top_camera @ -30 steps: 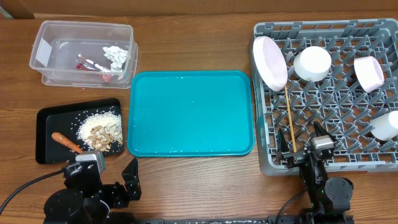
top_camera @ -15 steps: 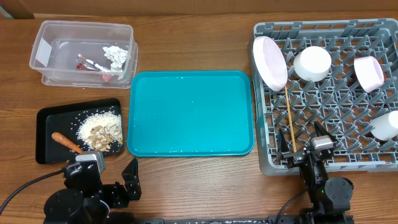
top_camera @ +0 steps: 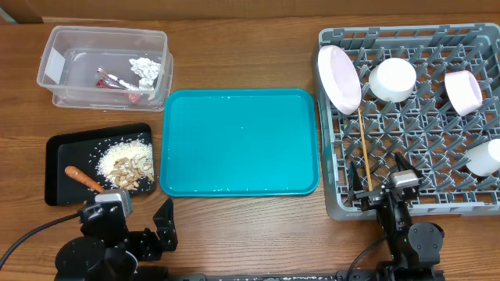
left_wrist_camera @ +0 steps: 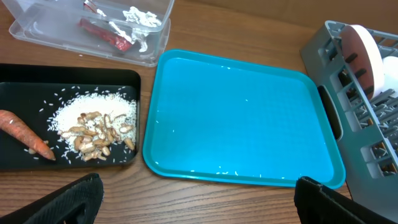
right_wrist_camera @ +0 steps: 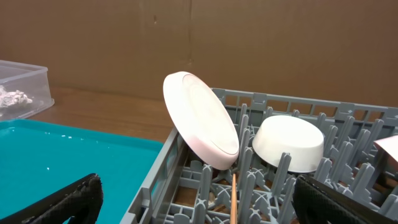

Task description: Sort waste into correct bins and load items into the dishwasher

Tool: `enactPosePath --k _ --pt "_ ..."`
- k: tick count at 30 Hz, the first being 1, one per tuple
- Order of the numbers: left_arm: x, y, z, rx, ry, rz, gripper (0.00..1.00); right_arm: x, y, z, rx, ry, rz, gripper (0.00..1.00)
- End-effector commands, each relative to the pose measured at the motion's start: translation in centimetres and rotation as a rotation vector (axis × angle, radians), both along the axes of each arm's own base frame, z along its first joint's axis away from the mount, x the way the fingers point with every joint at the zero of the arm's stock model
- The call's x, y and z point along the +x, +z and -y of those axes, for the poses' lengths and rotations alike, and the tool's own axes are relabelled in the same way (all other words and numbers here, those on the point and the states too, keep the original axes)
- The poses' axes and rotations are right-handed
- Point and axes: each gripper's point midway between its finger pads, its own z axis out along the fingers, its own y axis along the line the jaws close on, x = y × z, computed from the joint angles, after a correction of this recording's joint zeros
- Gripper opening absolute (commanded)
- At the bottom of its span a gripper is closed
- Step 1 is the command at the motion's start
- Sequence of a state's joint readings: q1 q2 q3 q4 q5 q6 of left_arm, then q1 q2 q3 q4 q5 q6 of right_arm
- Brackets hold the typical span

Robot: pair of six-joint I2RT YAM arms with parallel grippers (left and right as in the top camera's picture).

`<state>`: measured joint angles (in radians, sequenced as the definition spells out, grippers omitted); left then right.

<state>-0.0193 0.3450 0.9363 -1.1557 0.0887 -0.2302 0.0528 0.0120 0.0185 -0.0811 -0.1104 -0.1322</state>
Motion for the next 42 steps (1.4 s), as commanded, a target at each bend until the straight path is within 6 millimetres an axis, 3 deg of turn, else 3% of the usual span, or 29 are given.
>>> enactPosePath --k 1,10,16,23,28,33,36,39,42 --pt "0.0 -0.2 -0.2 0.002 0.013 -0.004 1.00 0.0 -0.2 0.2 -0.007 -0.010 0.005 1.00" --pt "0.2 -2.4 -1.6 0.049 0.081 0.015 1.00 0.0 -0.2 0.2 -0.007 -0.010 0.005 1.00" --pt "2.4 -6.4 -1.6 0.046 0.082 0.127 1.00 0.0 -0.2 0.2 -0.007 -0.010 0.005 1.00" --pt "5.9 -9.4 -1.4 0.059 0.067 0.248 1.00 0.0 -0.2 0.2 -0.007 -0.010 0.005 1.00" --pt "8.8 -8.6 -1.3 0.121 0.046 0.448 1.00 0.0 -0.2 0.2 -0.007 -0.010 0.005 1.00" --pt "9.8 -7.3 -1.0 0.198 0.014 0.617 1.00 0.0 -0.2 0.2 -0.007 -0.010 0.005 1.00" --pt "9.8 -8.0 -0.2 0.267 -0.056 0.604 1.00 0.0 -0.2 0.2 -0.007 -0.010 0.005 1.00" --pt "9.7 -10.1 0.1 0.282 -0.096 0.523 1.00 0.0 -0.2 0.2 -0.007 -0.010 0.005 1.00" --pt "9.7 -10.0 0.2 0.251 -0.090 0.523 1.00 0.0 -0.2 0.2 -0.007 -0.010 0.005 1.00"
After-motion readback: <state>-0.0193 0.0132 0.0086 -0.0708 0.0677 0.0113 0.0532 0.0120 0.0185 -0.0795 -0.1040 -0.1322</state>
